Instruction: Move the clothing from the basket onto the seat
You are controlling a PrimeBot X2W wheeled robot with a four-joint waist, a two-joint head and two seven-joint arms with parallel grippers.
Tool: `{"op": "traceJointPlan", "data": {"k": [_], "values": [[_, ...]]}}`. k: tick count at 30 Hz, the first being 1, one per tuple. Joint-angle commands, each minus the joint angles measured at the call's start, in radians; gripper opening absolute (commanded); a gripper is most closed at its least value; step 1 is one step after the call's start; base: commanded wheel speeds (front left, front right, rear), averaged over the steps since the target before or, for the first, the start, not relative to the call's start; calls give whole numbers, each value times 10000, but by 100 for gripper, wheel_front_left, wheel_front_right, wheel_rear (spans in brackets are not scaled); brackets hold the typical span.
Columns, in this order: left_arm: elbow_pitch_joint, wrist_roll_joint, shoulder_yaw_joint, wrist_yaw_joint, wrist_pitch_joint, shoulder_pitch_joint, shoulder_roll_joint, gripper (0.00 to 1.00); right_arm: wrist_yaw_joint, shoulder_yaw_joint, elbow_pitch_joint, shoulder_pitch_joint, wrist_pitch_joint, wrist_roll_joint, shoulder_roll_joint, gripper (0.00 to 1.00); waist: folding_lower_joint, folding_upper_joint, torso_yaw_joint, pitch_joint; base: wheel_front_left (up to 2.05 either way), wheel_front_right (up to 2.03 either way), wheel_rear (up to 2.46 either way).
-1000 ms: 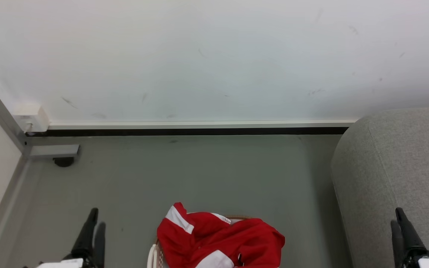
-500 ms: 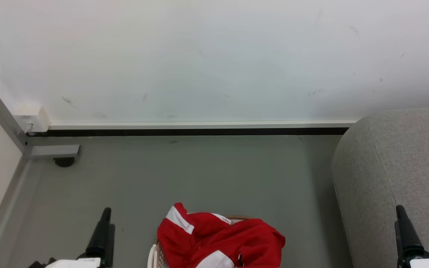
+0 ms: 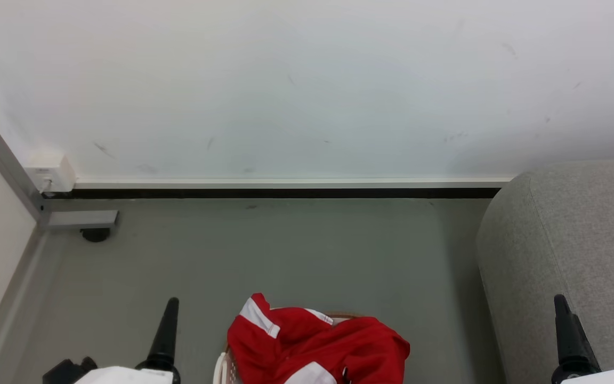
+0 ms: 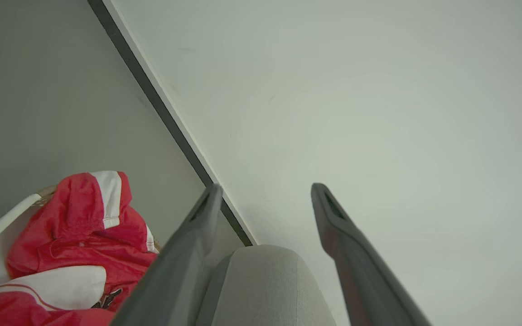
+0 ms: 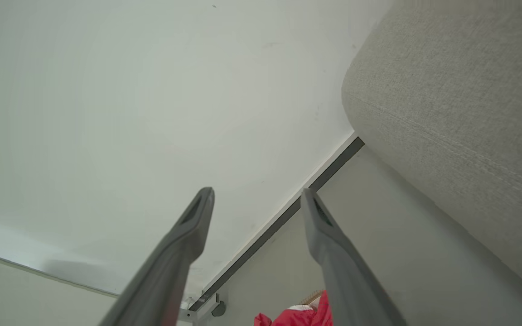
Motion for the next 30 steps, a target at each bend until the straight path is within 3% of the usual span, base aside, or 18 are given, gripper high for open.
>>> {"op": "traceJointPlan", "data": {"k": [1, 30], "values": [[-132, 539, -109, -4, -133, -226, 88, 100, -4, 53, -150, -27, -136, -610, -137, 100, 0, -1, 11, -14, 0, 0, 0], [236, 4322, -872, -45, -1053, -546, 123, 100, -8, 421, 206, 83, -1059, -4616, -85, 100, 0, -1, 109, 35, 0, 0, 0]]}}
